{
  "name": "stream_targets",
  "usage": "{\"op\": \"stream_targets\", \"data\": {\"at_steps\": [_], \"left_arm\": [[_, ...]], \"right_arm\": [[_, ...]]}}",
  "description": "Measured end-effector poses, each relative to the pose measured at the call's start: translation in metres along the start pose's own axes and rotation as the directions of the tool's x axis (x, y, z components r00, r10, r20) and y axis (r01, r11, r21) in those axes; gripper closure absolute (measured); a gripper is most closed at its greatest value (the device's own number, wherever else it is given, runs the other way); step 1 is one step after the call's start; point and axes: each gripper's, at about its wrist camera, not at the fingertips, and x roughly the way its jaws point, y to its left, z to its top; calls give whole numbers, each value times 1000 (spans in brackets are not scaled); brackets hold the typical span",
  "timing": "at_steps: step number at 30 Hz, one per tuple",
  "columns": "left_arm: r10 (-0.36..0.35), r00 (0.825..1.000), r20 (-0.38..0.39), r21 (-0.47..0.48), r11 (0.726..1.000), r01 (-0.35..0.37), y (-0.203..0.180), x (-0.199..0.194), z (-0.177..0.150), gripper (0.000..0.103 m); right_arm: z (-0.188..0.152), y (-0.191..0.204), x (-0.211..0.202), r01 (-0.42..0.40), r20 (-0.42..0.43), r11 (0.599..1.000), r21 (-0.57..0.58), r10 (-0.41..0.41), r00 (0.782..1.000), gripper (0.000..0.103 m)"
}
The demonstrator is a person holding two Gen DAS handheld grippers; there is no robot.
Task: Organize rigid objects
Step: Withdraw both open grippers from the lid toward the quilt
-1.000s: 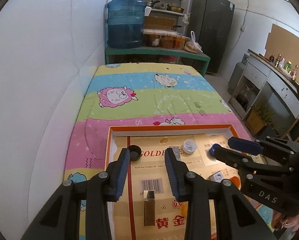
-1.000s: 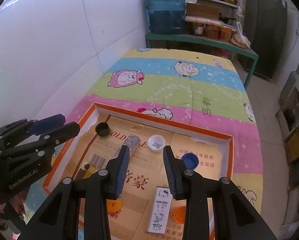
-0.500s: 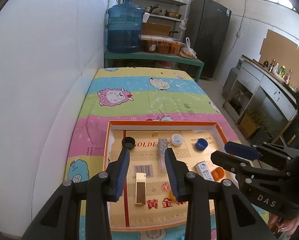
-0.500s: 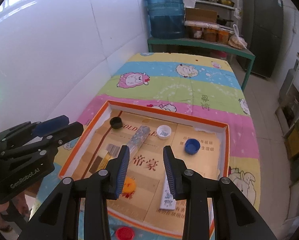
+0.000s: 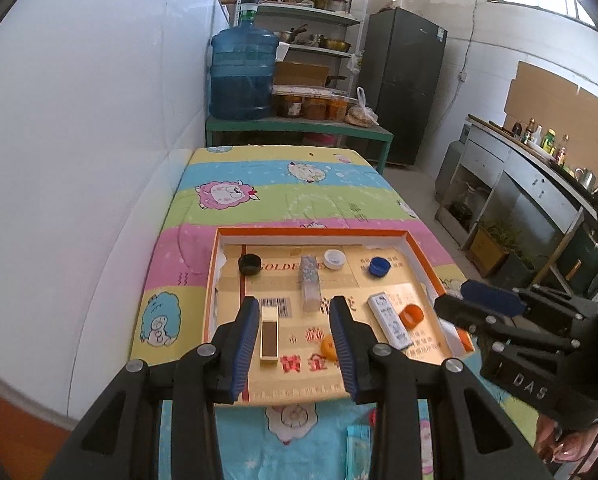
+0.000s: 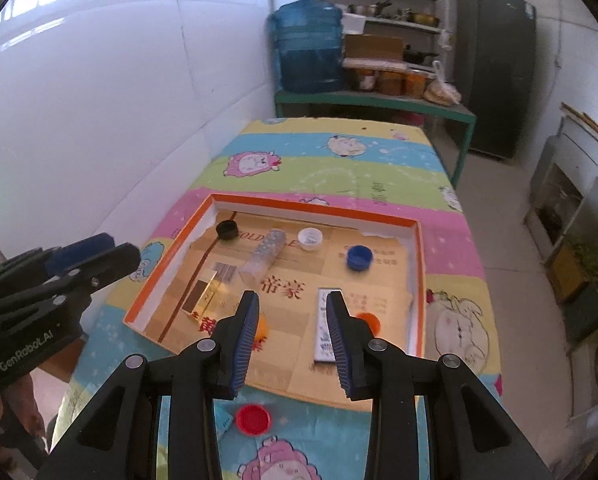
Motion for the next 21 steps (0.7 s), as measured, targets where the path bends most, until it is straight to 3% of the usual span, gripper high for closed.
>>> {"op": "stream_targets", "data": {"at_steps": [10, 21], "left_arm": [[-34, 999, -15, 21, 999, 35, -16, -9, -42, 67], [-74, 996, -52, 68, 995, 78, -39, 5, -102, 67]], "right_arm": [[-34, 1, -22, 52, 32, 998, 36, -54, 998, 67], [-62, -3, -20, 72, 5, 995, 72, -73, 997, 67]]}}
